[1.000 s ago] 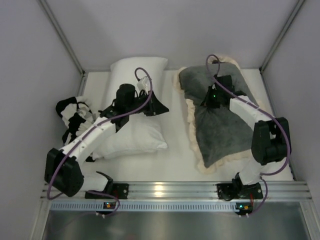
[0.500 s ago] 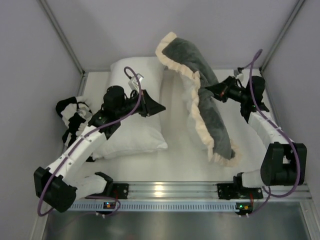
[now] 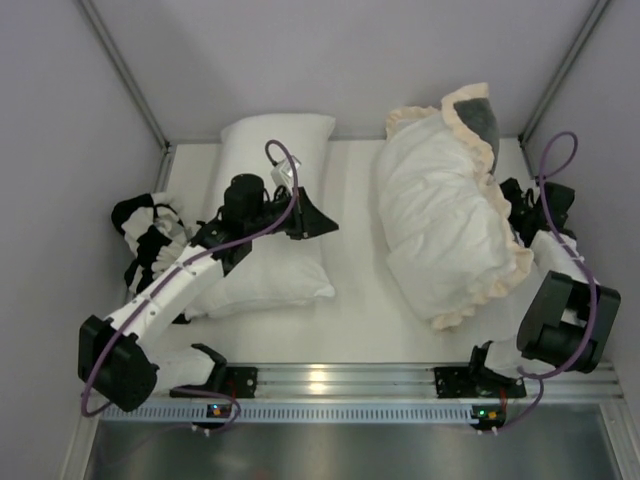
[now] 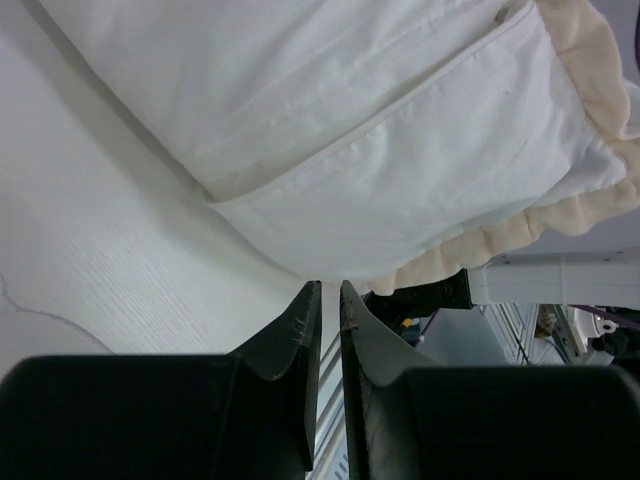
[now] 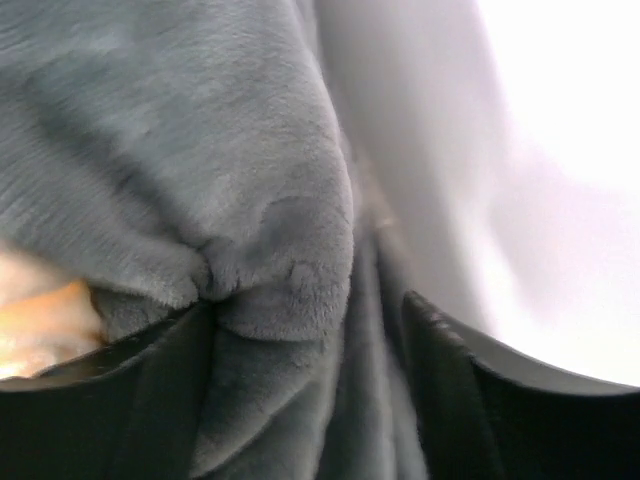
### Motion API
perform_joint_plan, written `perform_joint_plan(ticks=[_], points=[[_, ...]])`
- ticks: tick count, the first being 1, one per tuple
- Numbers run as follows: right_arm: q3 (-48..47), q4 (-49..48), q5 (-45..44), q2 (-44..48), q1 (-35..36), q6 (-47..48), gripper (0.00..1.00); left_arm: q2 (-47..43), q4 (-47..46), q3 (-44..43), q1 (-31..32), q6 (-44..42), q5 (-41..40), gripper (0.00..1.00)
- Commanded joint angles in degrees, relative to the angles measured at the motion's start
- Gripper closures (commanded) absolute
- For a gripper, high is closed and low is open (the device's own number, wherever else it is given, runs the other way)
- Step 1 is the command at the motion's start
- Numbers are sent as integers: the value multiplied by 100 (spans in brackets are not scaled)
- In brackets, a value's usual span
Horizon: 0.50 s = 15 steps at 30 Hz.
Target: Remove the pillowcase from the pillow
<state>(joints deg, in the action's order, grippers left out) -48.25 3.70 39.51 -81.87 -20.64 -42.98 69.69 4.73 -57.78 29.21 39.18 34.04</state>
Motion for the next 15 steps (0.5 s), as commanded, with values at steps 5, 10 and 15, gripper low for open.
perform_joint_plan(ticks=[5, 10, 15], points=[[-1186, 2142, -2093, 592, 43, 1512, 20, 457, -341, -23, 479, 2, -125, 81], [-1714, 2625, -2447, 917, 43, 1599, 19, 642, -333, -49, 840, -77, -354, 78], [-1575, 2881, -2765, 1435, 43, 1802, 18, 660, -271, -163, 1034, -191, -609, 69]])
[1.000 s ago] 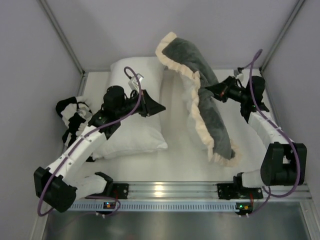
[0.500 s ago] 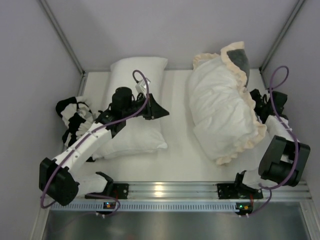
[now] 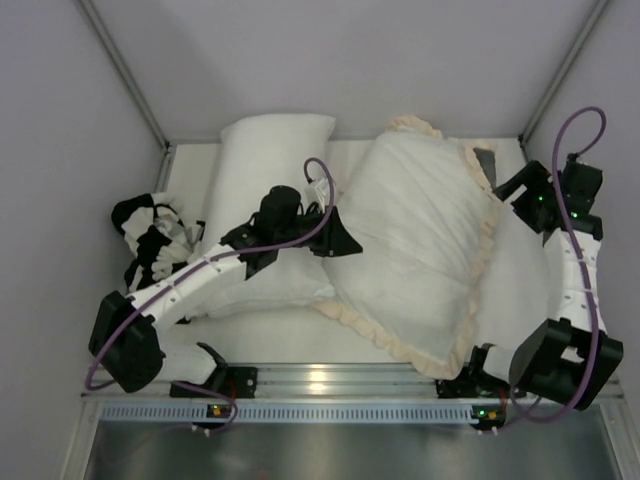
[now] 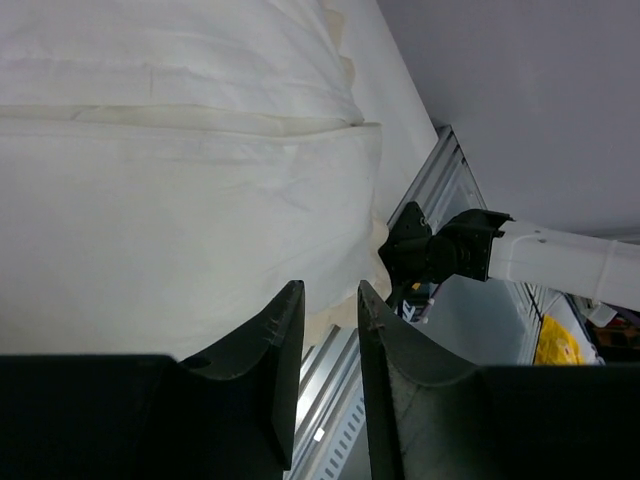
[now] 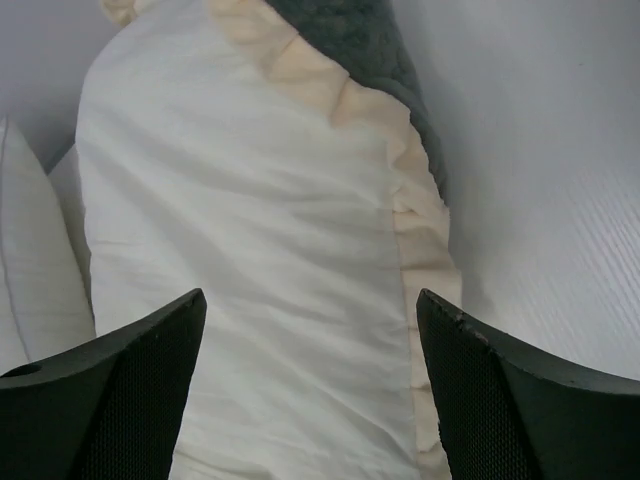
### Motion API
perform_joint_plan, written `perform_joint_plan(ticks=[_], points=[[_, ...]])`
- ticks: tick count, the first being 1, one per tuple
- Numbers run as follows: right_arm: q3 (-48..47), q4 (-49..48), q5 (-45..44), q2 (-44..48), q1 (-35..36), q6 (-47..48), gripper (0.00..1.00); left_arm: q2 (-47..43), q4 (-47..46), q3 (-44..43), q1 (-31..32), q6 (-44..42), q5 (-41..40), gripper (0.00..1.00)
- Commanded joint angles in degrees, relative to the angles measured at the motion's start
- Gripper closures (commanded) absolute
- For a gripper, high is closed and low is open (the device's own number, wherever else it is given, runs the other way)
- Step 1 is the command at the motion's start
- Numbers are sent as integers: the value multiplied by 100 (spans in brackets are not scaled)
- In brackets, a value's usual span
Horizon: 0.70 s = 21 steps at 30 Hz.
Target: Remove the pillowcase from the pillow
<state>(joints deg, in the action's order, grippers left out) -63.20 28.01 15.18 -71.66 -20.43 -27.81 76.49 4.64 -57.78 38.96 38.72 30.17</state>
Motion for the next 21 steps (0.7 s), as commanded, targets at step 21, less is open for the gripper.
perform_joint_plan(ticks=[21], points=[[1697, 135, -674, 943, 4300, 427, 35, 50, 423, 328, 1368, -260, -1479, 77]])
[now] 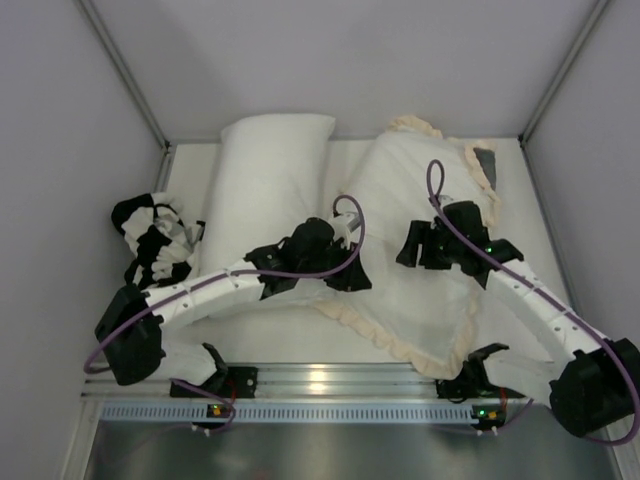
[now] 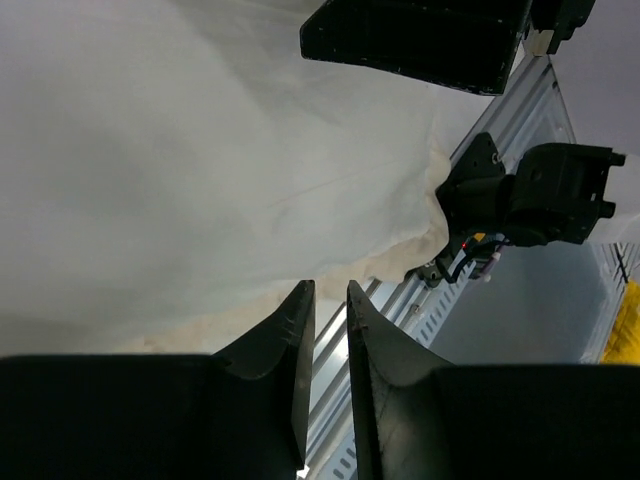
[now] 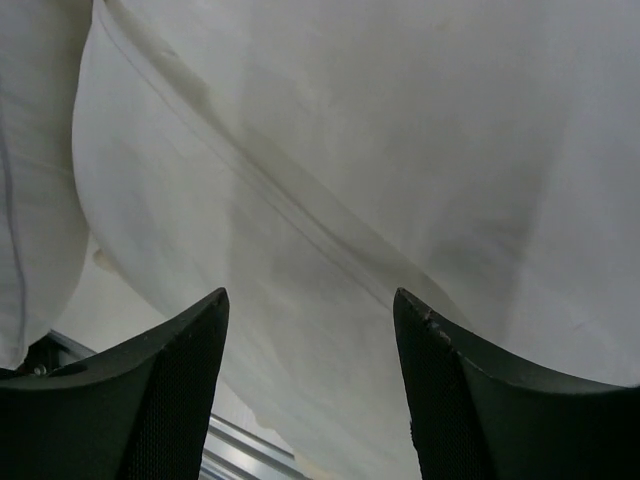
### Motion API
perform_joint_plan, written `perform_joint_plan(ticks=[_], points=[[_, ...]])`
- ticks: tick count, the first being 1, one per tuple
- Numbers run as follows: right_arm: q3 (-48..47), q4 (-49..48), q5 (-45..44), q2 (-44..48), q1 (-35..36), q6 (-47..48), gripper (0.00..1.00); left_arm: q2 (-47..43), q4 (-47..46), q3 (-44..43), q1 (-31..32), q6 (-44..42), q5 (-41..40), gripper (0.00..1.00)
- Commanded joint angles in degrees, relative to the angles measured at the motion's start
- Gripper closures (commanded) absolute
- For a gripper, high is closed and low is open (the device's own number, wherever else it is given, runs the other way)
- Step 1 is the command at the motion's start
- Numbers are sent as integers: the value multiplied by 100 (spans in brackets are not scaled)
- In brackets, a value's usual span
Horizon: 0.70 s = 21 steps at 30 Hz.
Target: Remove the pillowcase from the pillow
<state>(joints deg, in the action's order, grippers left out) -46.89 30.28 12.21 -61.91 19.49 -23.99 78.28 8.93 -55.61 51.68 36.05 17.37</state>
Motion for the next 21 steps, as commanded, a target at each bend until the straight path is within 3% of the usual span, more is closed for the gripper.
perform_joint_plan(ticks=[1, 5, 11, 21], points=[[119, -215, -377, -14, 371, -9, 37, -129, -5, 138, 123, 16, -198, 77], [374, -479, -253, 30, 556, -124, 37, -138, -5, 253, 158, 60, -207, 77], [453, -479, -808, -242, 556, -9, 33, 99, -14, 358, 395, 121, -339, 78], [199, -506, -1220, -110, 530, 8, 31, 653, -576, 789, 624, 288, -550, 99]])
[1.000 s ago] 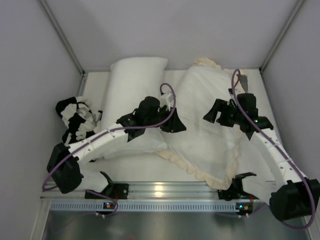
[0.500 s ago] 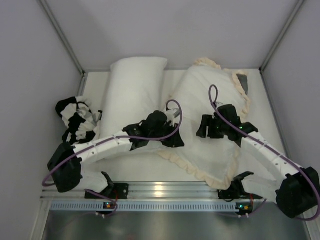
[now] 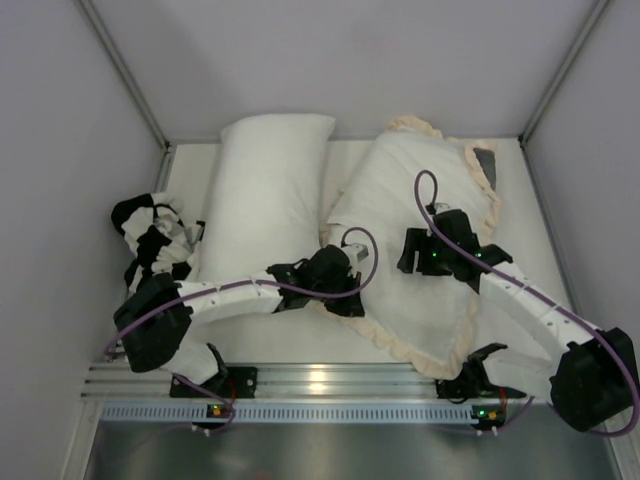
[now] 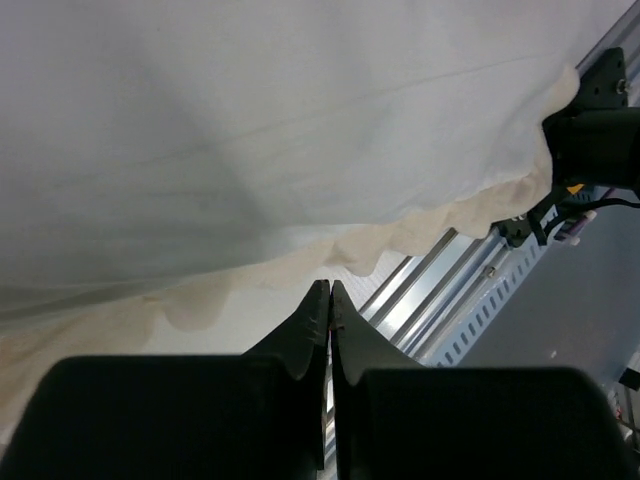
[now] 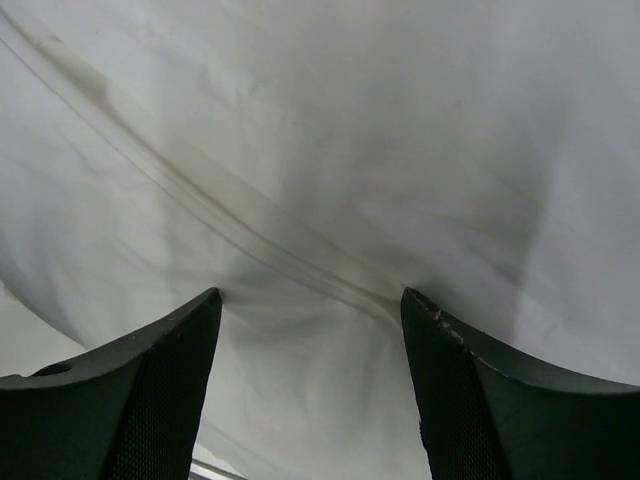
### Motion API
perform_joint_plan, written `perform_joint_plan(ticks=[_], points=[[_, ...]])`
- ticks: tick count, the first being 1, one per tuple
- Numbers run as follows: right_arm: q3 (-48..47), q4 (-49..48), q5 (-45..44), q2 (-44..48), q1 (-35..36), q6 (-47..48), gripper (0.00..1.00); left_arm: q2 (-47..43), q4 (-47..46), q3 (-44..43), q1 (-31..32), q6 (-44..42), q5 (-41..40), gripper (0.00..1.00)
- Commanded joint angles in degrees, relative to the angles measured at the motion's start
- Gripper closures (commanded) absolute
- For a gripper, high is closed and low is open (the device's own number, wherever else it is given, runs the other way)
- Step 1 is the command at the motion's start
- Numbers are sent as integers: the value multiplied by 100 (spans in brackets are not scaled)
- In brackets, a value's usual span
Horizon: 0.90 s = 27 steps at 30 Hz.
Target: Remove the pillowcase from the pillow
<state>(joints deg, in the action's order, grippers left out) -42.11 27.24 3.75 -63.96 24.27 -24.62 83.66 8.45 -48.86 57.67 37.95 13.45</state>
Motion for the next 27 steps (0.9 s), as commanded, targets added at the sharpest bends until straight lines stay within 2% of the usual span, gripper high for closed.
perform_joint_plan(ticks=[1, 6, 10, 19, 22, 27], points=[[-341, -202, -505, 60, 34, 80, 30, 159, -546, 131, 25, 98, -220, 100], [-448, -149, -577, -265, -37, 142, 30, 414, -599, 123, 25, 72, -457, 100], [200, -263, -376, -170, -37, -7, 31, 660, -345, -70, -1, -51, -826, 100], [1642, -588, 906, 1280, 139, -754, 32, 1170, 218, -1151, -256, -438, -1090, 100], [1933, -746, 1250, 1746, 472, -1132, 33, 1311, 447, -1624, -397, -596, -1099, 100], [2207, -1054, 1444, 2230, 1482, -1870, 35, 1566, 920, -2381, -730, -824, -1169, 100]])
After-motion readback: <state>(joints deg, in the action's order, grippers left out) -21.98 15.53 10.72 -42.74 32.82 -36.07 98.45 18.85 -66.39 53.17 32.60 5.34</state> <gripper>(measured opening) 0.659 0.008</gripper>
